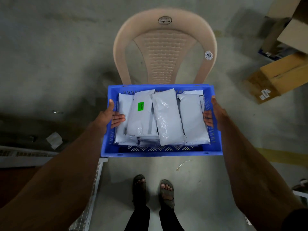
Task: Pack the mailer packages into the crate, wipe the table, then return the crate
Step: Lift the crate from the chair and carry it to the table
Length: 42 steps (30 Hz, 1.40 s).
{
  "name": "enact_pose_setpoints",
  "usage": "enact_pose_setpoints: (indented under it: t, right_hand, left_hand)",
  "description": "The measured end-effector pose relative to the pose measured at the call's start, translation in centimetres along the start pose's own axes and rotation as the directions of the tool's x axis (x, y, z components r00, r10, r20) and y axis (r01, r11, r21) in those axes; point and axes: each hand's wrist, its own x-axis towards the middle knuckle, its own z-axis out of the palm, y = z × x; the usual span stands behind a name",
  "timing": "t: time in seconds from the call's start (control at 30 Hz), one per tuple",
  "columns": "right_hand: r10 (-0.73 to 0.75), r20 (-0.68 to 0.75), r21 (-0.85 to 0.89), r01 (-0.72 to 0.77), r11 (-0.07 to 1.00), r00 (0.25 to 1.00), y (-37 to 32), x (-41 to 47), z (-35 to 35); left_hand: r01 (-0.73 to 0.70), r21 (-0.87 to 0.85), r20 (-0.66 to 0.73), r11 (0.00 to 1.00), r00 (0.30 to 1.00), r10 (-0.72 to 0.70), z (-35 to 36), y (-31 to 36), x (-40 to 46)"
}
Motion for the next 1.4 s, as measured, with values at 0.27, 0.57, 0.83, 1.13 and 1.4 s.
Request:
enact_pose_setpoints:
  t: [0.27,0.57,0.83,1.13,1.4]
  right_hand:
    - [-0.131,-0.003,0.020,0.131,0.991,0.991,-6.6,-9.0,-3.4]
    - [-0.230,0.128,0.008,0.231,0.973,0.965,-14.7,-24.8,-5.2]
    - [-0.397,0.319,-0.020,0.425,0.905,0.860,-19.2,-38.1,-1.6]
    - [-0.416,0.468,-0.143,0.531,0.835,0.780,-21.5,-49.4,13.0]
    - [-0.310,0.649,-0.271,0.592,0.759,0.695,-15.5,-58.3,29.3]
  left_hand:
    - [0.000,-0.057,-0.040,0.998,0.999,-0.003,-0.7,7.9,-11.2]
    - [-0.074,-0.119,-0.092,0.990,0.994,0.063,-2.9,14.5,-28.7]
    - [-0.174,-0.253,-0.194,0.952,0.973,0.127,-10.4,15.3,-44.1]
    - [-0.285,-0.465,-0.432,0.838,0.900,0.067,-25.6,8.4,-56.9]
    - [-0.357,-0.609,-0.553,0.708,0.831,-0.057,-35.3,-5.4,-67.0]
